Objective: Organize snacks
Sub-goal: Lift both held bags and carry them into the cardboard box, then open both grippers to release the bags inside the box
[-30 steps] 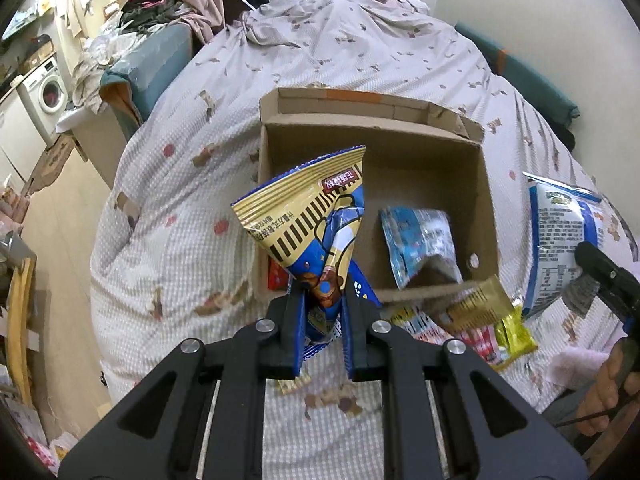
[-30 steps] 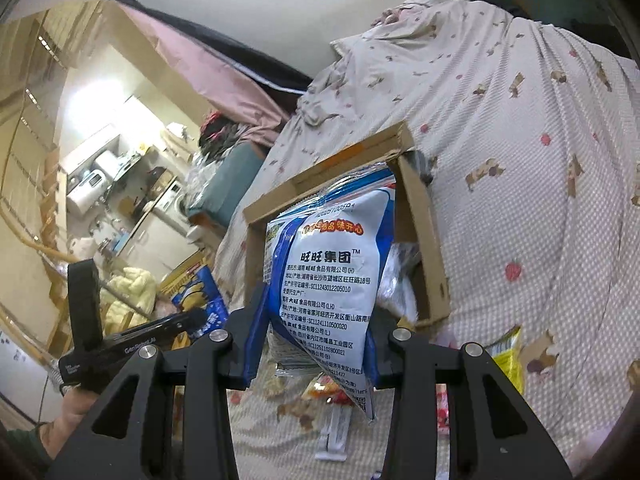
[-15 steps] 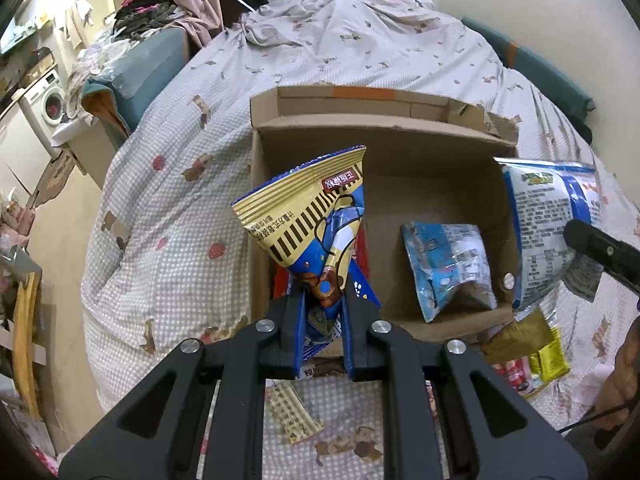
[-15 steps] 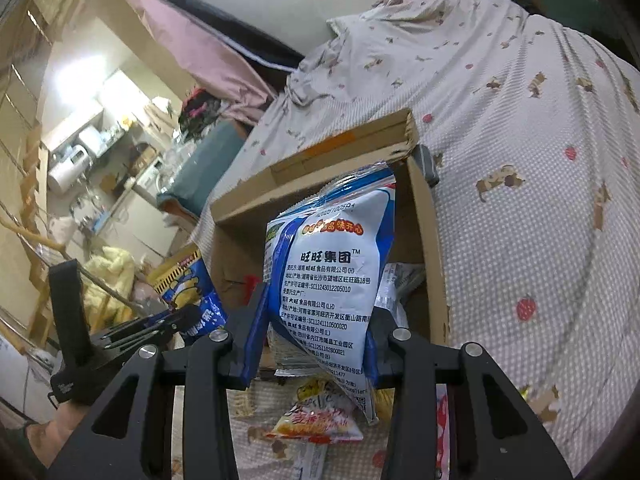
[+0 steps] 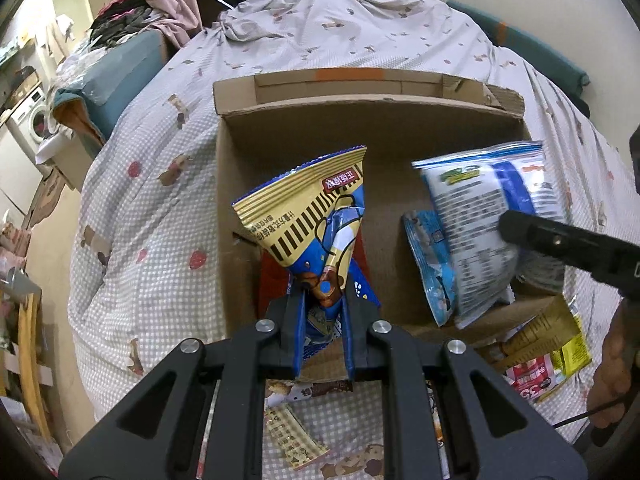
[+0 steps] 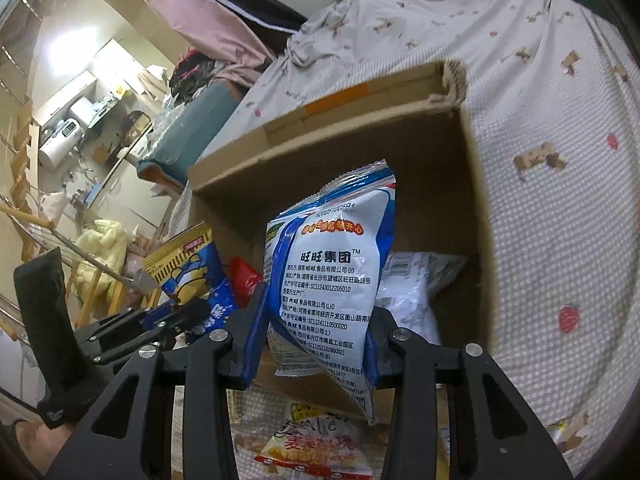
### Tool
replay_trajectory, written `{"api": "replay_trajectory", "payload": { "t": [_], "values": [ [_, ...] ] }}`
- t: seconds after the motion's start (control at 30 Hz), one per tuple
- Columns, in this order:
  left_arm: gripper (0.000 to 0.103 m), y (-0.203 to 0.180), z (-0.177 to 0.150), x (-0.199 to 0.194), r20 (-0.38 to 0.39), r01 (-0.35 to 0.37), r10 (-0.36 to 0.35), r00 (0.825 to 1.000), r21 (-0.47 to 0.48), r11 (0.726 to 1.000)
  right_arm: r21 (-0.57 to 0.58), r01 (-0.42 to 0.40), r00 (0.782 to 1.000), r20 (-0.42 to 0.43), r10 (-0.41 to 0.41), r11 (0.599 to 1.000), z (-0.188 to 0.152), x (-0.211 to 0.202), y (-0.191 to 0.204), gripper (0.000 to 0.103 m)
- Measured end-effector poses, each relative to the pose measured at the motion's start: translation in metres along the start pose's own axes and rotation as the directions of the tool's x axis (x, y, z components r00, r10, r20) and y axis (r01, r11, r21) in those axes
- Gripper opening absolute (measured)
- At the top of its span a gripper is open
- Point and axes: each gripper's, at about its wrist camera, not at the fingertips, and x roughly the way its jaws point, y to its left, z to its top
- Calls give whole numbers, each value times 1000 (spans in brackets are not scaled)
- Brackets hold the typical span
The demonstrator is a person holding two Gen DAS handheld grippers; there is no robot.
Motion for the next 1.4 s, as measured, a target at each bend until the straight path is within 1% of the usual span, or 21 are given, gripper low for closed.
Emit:
{"api": "replay_trajectory", "payload": {
  "t": [0.23, 0.4, 0.73, 0.8, 0.83, 0.87, 0.9, 0.93, 0.97, 1.0, 1.07, 1.1, 1.17, 1.23, 1.27, 1.33, 1.4],
  "values": [
    [13, 4, -2, 10, -33, 10, -11, 999, -40, 999, -3, -24, 999, -35, 24, 1000, -8, 13, 4, 42],
    [13, 7, -1, 6, -15, 10, -11, 1000, -53, 999, 24, -28, 999, -26, 29, 999, -9, 12, 2, 44],
    [14, 7, -4, 5, -24, 18, -19, 1000, -53, 998, 45, -20, 1000, -19, 20, 999, -5, 11, 0, 45],
    [14, 9, -3, 4, -24, 21, -23, 999, -60, 998, 43, -18, 1000, -9, 18, 999, -4, 9, 0, 50],
    [14, 9, -3, 4, -23, 23, -24, 999, -63, 998, 43, -24, 1000, 2, 24, 999, -4, 6, 0, 56],
    [14, 10, -3, 3, -21, 26, -28, 999, -68, 997, 44, -31, 999, 11, 30, 999, -4, 3, 0, 63],
    [14, 10, -3, 2, -19, 33, -34, 999, -70, 997, 44, -35, 999, 21, 34, 998, -3, 1, 1, 69],
    [14, 11, -2, 1, -17, 41, -42, 999, -71, 997, 43, -36, 999, 33, 34, 998, -2, -2, 2, 80],
    [14, 11, -2, 0, -16, 49, -50, 999, -73, 996, 42, -30, 998, 50, 28, 999, -1, -5, 2, 88],
    [14, 11, -1, -1, -16, 54, -56, 998, -73, 996, 42, -24, 998, 61, 22, 999, 0, -7, 1, 89],
    [15, 10, -1, -1, -17, 56, -57, 998, -73, 996, 44, -19, 998, 58, 16, 999, 2, -8, 0, 90],
    [17, 9, -2, -2, -18, 58, -60, 998, -71, 996, 46, -17, 998, 54, 15, 999, 2, -7, -1, 90],
    [30, 8, -2, -3, -15, 59, -60, 998, -67, 996, 50, -14, 999, 49, 11, 999, 2, -7, -3, 90],
    [52, 7, -2, -6, 3, 52, -52, 999, -67, 996, 51, -16, 999, 45, 14, 999, 2, -7, -3, 90],
    [56, 7, -2, -9, 14, 47, -46, 999, -69, 997, 50, -17, 999, 45, 15, 999, 3, -7, -2, 90],
    [78, 9, -2, -12, 27, 47, -45, 999, -74, 996, 41, -17, 999, 46, 15, 999, 3, -7, 0, 90],
    [90, 10, -2, -14, 33, 54, -51, 998, -87, 995, 31, -12, 999, 47, 11, 999, 4, -8, 0, 90]
  ]
}}
